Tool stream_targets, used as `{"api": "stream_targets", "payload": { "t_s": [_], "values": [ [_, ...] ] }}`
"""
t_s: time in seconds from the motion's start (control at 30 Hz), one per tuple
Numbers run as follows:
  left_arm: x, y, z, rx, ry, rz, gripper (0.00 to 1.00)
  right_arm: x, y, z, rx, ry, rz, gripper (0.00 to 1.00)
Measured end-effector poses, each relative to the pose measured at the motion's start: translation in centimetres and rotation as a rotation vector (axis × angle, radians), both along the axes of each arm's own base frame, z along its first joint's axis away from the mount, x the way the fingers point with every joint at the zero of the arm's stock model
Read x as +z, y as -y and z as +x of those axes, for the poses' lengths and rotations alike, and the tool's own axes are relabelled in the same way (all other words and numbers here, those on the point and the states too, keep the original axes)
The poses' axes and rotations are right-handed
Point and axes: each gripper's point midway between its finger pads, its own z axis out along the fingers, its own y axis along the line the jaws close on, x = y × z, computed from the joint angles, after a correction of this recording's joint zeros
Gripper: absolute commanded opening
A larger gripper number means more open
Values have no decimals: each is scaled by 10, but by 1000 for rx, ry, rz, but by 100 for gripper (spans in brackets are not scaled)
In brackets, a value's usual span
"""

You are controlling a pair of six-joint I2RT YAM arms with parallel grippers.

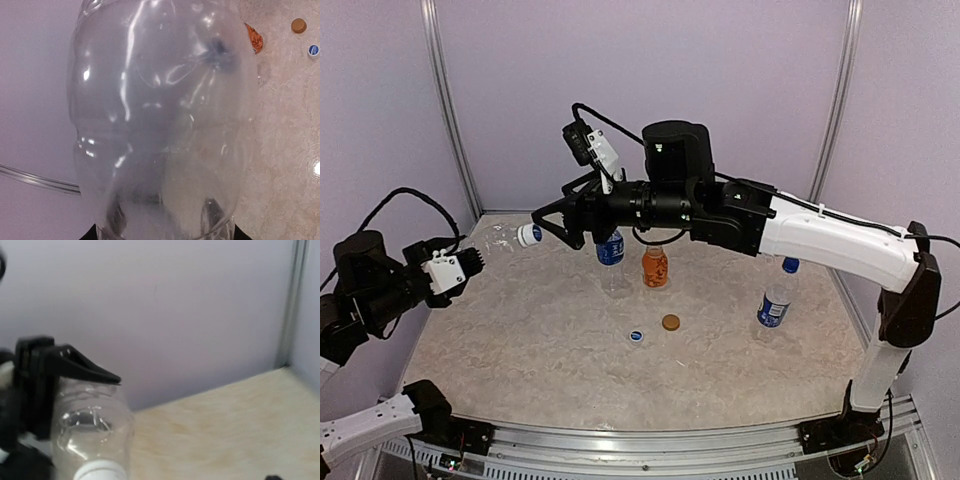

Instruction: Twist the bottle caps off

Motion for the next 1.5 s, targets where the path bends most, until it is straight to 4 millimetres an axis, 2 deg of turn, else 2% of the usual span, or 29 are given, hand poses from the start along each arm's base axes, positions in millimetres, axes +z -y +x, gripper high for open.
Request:
{"api": "stream_targets", "payload": {
  "t_s": [0.07,0.2,0.27,0.37,0.47,0.57,0.7,0.77,0.93,1.07,1.13,1.17,1.2,1.23,1.4,1.5],
  "values": [
    [8,-2,1,7,39,4,31,0,-2,1,25,-100,31,84],
    [16,-3,2,14,79,11,31,-9,-16,-12,118,-249,46,75],
    [16,-3,3,14,86,17,31,-15,-22,-16,148,-300,42,66],
    [17,-3,4,16,91,23,31,-23,-29,-20,176,-351,29,47],
    [17,-3,4,16,91,25,31,-31,-32,-23,195,-392,16,38],
    [16,-3,4,16,91,26,31,-33,-33,-25,204,-409,10,36],
    [16,-2,4,12,90,28,30,-32,-32,-25,208,-420,11,50],
    [16,-1,4,9,91,28,30,-32,-32,-25,211,-427,13,51],
    [16,-1,4,7,91,29,30,-32,-31,-24,213,-431,13,27],
    [16,-1,3,4,90,29,30,-33,-31,-22,207,-430,11,30],
    [15,0,3,3,88,30,30,-33,-31,-22,206,-431,9,27],
    [15,0,3,2,87,30,30,-34,-31,-22,206,-431,7,20],
    [15,0,3,2,86,30,30,-33,-30,-22,206,-430,5,7],
    [15,-1,2,1,87,29,30,-33,-31,-22,207,-431,3,0],
    [11,0,-3,-14,49,15,30,-35,-31,-24,214,-392,-20,0],
    [1,1,-19,-53,-71,1,30,-42,-35,-41,241,-253,-78,0]
  ]
}}
